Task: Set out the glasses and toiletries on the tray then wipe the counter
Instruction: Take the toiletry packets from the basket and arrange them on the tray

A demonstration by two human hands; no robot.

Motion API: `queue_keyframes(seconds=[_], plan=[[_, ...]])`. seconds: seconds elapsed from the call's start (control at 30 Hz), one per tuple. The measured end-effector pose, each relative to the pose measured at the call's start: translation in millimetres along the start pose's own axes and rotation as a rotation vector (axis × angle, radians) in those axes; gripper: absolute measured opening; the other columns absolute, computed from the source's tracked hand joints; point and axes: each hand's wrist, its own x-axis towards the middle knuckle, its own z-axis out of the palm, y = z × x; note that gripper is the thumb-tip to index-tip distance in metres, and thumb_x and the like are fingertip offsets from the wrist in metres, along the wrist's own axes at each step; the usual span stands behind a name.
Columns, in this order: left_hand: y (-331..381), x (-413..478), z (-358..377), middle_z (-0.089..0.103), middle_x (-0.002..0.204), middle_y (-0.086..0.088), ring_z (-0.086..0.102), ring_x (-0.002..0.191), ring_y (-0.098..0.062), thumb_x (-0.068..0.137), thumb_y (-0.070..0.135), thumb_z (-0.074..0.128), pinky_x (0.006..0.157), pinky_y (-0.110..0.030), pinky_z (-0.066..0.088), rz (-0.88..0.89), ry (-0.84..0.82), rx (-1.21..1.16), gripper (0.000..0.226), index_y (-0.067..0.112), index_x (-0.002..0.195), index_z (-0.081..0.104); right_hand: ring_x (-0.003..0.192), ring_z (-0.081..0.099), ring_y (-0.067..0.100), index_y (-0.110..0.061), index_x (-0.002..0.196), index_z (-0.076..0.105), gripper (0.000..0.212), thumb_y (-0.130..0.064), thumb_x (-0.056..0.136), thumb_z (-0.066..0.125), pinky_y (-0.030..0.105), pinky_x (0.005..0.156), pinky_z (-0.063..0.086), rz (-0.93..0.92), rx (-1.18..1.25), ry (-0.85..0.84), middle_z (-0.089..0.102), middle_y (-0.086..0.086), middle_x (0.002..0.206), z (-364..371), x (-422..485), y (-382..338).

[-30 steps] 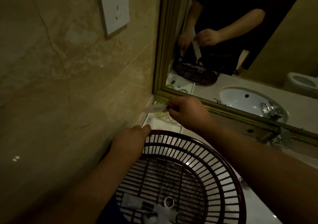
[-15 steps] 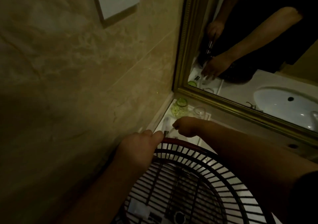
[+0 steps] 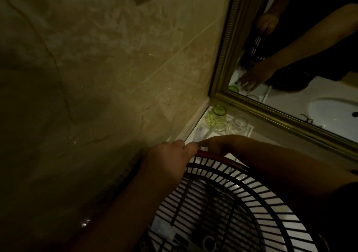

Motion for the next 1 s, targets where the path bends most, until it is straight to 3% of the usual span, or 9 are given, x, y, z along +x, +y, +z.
queue_keyframes(seconds=[0.1, 0.23, 0.33, 0.4, 0.5, 0.63, 0.7, 0.83, 1.0], plan=[[-0.1, 2.6, 1.8, 0.055, 0.091, 0.005, 0.057, 0.071, -0.019, 0.088, 0.028, 0.062, 0.052, -0.028, 0.033, -0.045, -0.039, -0.011, 0.040, 0.036, 0.114, 0.033, 0.149, 0.028, 0.023, -0.023, 0.163, 0.011, 0.088, -0.019, 0.097, 0.069, 0.029, 0.114, 0.027, 0.021, -0.020, -0.008, 0.018, 0.008, 0.168, -2.0, -8.7, 1.8], [0.2, 3.2, -0.2, 0.054, 0.086, 0.003, 0.058, 0.068, -0.020, 0.086, 0.026, 0.066, 0.049, -0.030, 0.037, -0.041, -0.076, 0.018, 0.039, 0.032, 0.107, 0.033, 0.148, 0.030, 0.024, -0.025, 0.159, 0.027, 0.070, -0.022, 0.100, 0.063, 0.032, 0.117, 0.027, 0.038, -0.069, 0.023, 0.027, 0.006, 0.165, -4.2, -31.4, 2.3], [0.7, 1.2, -5.9, 0.055, 0.085, 0.003, 0.056, 0.065, -0.019, 0.086, 0.025, 0.065, 0.047, -0.030, 0.037, -0.021, -0.062, 0.035, 0.034, 0.032, 0.103, 0.036, 0.142, 0.040, 0.024, -0.027, 0.157, 0.036, 0.066, 0.000, 0.097, 0.047, 0.030, 0.108, 0.039, 0.091, -0.040, 0.158, 0.036, 0.008, 0.161, -8.0, -59.5, -1.3], [1.2, 0.1, -9.4, 0.055, 0.086, 0.002, 0.056, 0.065, -0.019, 0.085, 0.020, 0.064, 0.047, -0.030, 0.036, -0.011, -0.063, 0.035, 0.034, 0.031, 0.103, 0.038, 0.136, 0.047, 0.023, -0.031, 0.152, 0.044, 0.071, 0.005, 0.091, 0.041, 0.026, 0.094, 0.045, 0.085, -0.001, 0.277, 0.043, 0.007, 0.156, -9.3, -85.2, -9.2], [2.7, -0.1, -12.7, 0.056, 0.089, 0.000, 0.059, 0.069, -0.020, 0.083, 0.027, 0.069, 0.049, -0.031, 0.038, 0.007, -0.087, 0.028, 0.040, 0.029, 0.107, 0.037, 0.123, 0.057, 0.019, -0.034, 0.138, 0.060, 0.062, 0.001, 0.089, 0.046, 0.026, 0.086, 0.048, 0.065, 0.093, 0.546, 0.057, 0.002, 0.143, -4.3, -123.9, -22.4], [5.3, -1.2, -17.0, 0.058, 0.093, -0.003, 0.062, 0.074, -0.024, 0.082, 0.020, 0.066, 0.052, -0.034, 0.039, 0.032, -0.117, 0.050, 0.039, 0.024, 0.114, 0.043, 0.105, 0.060, 0.015, -0.033, 0.117, 0.069, 0.035, -0.019, 0.088, 0.058, 0.027, 0.078, 0.044, -0.042, 0.071, 0.974, 0.067, -0.005, 0.115, 19.8, -177.2, -40.8], [5.9, -1.4, -18.6, 0.058, 0.094, -0.004, 0.063, 0.076, -0.026, 0.081, 0.015, 0.066, 0.053, -0.034, 0.040, 0.030, -0.124, 0.062, 0.041, 0.023, 0.115, 0.044, 0.098, 0.056, 0.014, -0.034, 0.110, 0.068, 0.026, -0.030, 0.087, 0.058, 0.031, 0.075, 0.046, -0.096, -0.010, 1.056, 0.062, -0.008, 0.101, 38.2, -200.2, -50.9], [5.5, -1.7, -19.9, 0.059, 0.096, -0.007, 0.066, 0.081, -0.030, 0.086, 0.015, 0.062, 0.058, -0.037, 0.045, 0.035, -0.123, 0.061, 0.036, 0.023, 0.116, 0.043, 0.092, 0.059, 0.017, -0.028, 0.106, 0.070, 0.024, -0.035, 0.086, 0.058, 0.036, 0.076, 0.052, -0.169, -0.015, 0.952, 0.066, -0.004, 0.097, 81.1, -216.8, -71.5], [2.2, -4.3, -14.4, 0.059, 0.090, -0.008, 0.064, 0.075, -0.031, 0.082, 0.009, 0.059, 0.054, -0.035, 0.041, 0.083, -0.068, 0.068, 0.036, 0.019, 0.113, 0.045, 0.097, 0.065, 0.023, -0.020, 0.111, 0.072, 0.024, -0.029, 0.092, 0.062, 0.039, 0.086, 0.055, -0.059, 0.005, 0.478, 0.070, 0.004, 0.106, 151.8, -182.8, -90.5]])
